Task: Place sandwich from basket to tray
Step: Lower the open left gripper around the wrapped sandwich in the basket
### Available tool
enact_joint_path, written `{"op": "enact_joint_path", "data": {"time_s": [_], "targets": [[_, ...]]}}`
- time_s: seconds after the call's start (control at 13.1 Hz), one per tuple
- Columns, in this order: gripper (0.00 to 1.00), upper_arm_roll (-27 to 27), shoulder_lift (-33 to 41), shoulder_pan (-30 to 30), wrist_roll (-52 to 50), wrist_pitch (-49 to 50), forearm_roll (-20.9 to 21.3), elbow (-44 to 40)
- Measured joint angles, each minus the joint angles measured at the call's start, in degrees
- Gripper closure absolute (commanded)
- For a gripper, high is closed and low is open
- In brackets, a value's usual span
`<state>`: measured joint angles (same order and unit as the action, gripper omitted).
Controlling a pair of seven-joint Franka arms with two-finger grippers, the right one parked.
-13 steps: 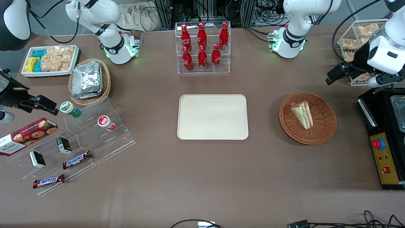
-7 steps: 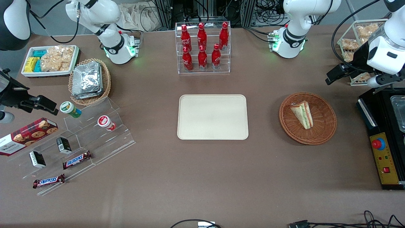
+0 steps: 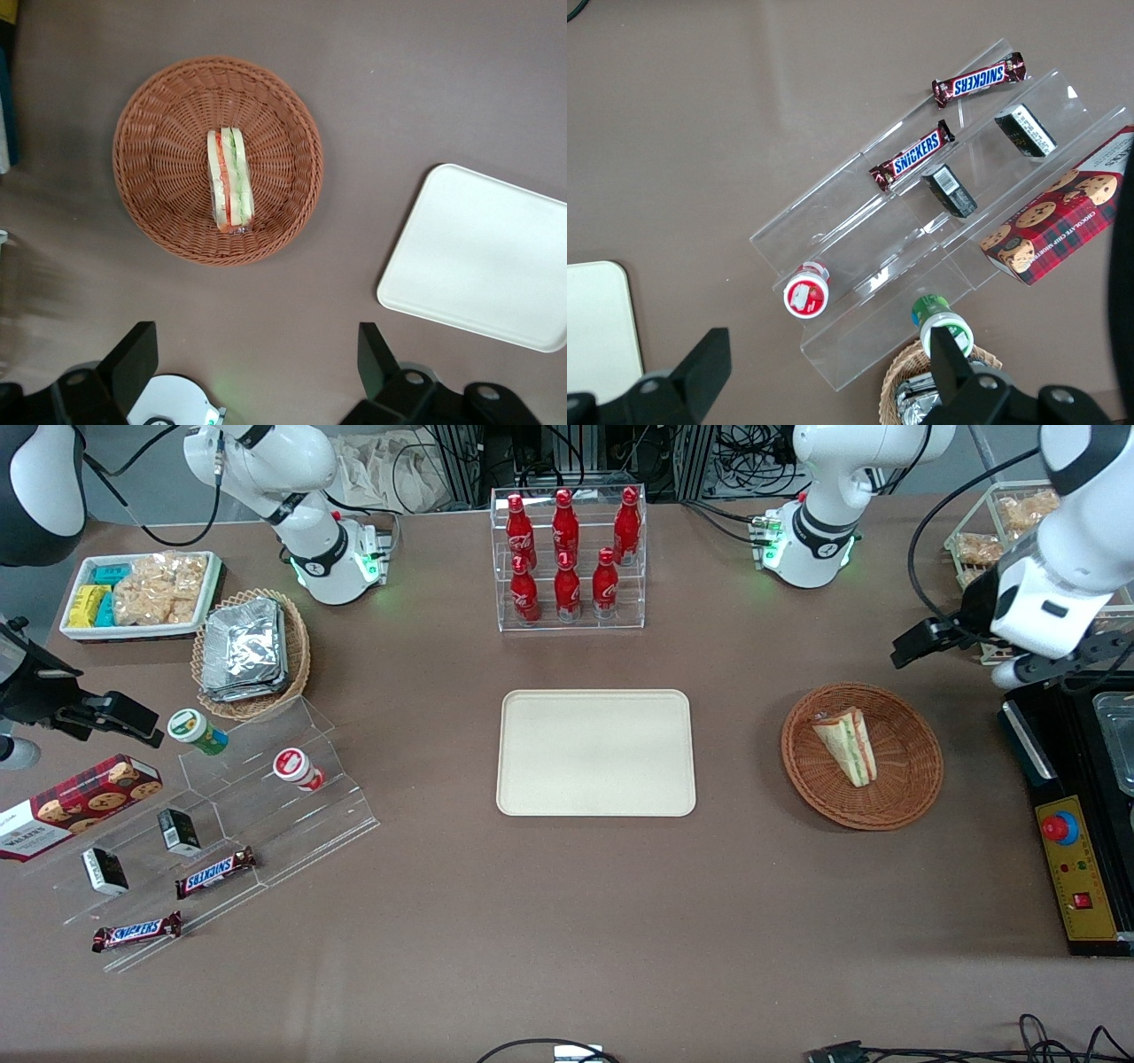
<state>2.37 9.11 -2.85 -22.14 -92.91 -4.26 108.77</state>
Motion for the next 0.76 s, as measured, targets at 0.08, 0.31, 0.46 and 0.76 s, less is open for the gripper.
{"op": "enact_joint_path", "data": {"time_s": [0.08,0.31,0.46,0.76], "targets": [[0.00,0.00,-0.02,0.00,-0.93,-3.15,0.12,3.25],[0.00,-0.12,-0.63,0.13,-3.81,-17.15,3.87,14.94],[0.00,-0.20,-1.93,0.18,-6.14,-23.12,4.47,20.13],[0.00,-0.25,-7.49,0.19,-7.76,-26.45,6.10,21.56]]}}
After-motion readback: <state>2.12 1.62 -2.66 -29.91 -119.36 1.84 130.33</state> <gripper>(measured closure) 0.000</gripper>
